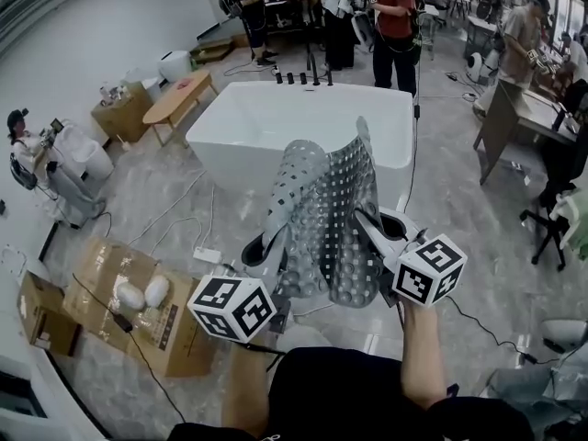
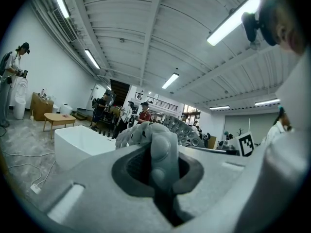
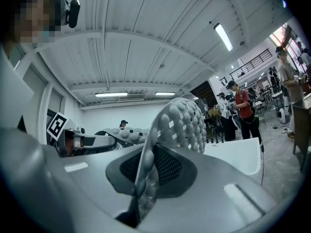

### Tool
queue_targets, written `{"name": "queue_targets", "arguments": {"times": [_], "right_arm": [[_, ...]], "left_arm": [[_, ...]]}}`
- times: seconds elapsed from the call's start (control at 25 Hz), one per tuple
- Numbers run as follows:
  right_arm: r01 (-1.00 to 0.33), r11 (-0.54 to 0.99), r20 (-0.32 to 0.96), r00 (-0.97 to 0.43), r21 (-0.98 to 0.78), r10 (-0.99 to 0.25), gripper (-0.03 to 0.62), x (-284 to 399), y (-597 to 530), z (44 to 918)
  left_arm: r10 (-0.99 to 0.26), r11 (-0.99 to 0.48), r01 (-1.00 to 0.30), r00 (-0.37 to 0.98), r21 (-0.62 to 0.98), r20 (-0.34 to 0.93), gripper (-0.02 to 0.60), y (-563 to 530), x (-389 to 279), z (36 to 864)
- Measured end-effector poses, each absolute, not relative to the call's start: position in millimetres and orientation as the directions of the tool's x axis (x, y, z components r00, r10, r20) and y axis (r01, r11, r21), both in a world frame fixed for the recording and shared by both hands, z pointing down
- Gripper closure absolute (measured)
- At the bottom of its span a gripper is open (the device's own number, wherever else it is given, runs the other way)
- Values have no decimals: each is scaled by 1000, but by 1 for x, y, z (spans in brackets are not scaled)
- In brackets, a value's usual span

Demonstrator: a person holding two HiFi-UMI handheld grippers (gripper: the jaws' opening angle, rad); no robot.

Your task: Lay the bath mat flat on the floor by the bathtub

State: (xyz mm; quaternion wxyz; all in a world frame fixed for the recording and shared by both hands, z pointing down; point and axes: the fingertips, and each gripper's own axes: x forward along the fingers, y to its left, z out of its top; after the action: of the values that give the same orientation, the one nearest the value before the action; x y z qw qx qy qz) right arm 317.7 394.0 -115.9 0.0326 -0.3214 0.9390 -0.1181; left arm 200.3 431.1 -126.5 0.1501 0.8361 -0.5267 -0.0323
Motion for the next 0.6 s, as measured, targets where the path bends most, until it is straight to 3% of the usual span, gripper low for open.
{"name": "queue_targets", "arguments": {"times": [0.6], "right_arm": [[-627,728,68,-769,-277,-636,571,307,347,-87]], "left_arm": [[-878,-391,-863,455,321,152,560,380,176,-99]]}}
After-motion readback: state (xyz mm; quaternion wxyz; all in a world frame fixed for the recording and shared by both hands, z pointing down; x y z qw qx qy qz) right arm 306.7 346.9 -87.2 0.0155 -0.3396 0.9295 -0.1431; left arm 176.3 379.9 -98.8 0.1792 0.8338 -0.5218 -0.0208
